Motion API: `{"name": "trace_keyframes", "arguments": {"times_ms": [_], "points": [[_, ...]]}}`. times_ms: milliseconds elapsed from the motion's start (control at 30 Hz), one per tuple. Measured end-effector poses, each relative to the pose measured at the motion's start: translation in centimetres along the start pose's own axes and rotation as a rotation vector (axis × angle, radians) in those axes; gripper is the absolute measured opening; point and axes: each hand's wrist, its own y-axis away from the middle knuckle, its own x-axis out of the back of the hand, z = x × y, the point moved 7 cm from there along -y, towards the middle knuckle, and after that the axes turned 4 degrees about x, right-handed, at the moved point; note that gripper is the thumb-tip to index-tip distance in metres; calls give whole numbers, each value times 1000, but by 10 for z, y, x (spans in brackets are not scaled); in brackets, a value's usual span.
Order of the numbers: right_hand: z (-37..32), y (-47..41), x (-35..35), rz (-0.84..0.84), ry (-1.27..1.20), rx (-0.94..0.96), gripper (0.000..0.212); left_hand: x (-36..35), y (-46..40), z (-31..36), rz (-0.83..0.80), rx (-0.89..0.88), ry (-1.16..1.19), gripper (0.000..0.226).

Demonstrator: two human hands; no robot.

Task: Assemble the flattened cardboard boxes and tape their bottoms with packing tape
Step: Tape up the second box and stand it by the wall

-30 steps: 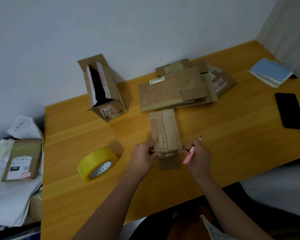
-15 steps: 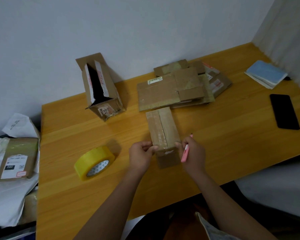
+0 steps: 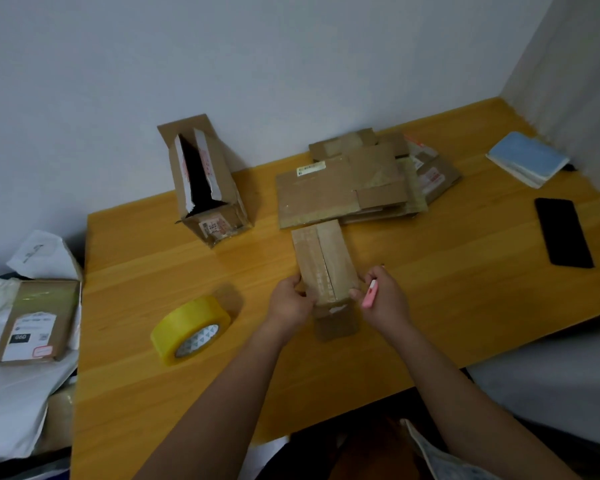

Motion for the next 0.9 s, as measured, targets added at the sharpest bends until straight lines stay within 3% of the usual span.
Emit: {"name": "trace_keyframes", "arguments": {"times_ms": [100, 267, 400, 500, 667, 767, 900], "points": [[-11, -3, 9, -56, 1, 7, 35, -1, 9, 9, -128, 60, 150, 70], [-22, 5, 30, 33, -322, -93, 37, 19, 22, 16, -193, 140, 536, 52], [-45, 1, 45, 87, -489, -168, 41, 33, 36, 35, -197, 94, 629, 26], [-59, -1, 59, 120, -484, -178, 46, 41, 40, 43, -163, 78, 641, 37], [-77, -5, 69, 61, -491, -185, 72, 54, 50, 60, -75, 9, 534, 55], [-89, -6, 77, -49, -581, -156, 60, 57, 62, 71, -69, -43, 508, 63], [-106, -11, 92, -236, -794, -34, 35, 57, 78, 82, -140, -97, 665, 40]]}}
